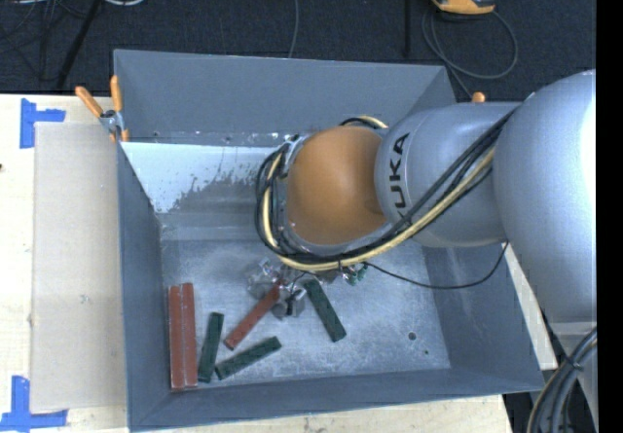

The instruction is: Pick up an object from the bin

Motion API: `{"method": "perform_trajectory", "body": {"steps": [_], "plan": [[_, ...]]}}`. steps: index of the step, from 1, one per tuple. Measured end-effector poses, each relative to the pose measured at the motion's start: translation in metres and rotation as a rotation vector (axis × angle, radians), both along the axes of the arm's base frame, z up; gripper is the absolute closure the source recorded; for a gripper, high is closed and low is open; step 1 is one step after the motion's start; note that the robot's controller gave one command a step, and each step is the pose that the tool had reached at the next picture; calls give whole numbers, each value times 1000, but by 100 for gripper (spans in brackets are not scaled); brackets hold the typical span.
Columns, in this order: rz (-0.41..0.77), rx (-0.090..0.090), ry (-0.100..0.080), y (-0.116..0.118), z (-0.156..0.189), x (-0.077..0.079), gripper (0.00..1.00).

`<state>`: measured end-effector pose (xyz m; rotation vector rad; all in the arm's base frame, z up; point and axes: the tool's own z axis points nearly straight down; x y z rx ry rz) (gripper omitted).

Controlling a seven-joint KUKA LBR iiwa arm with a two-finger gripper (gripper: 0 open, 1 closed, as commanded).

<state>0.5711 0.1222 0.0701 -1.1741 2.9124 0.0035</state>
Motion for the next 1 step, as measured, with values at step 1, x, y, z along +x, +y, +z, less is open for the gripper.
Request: {"method": "perform_trajectory", "body": {"steps": [1], "plan": [[77, -2, -7, -26, 148, -12, 100]]}}
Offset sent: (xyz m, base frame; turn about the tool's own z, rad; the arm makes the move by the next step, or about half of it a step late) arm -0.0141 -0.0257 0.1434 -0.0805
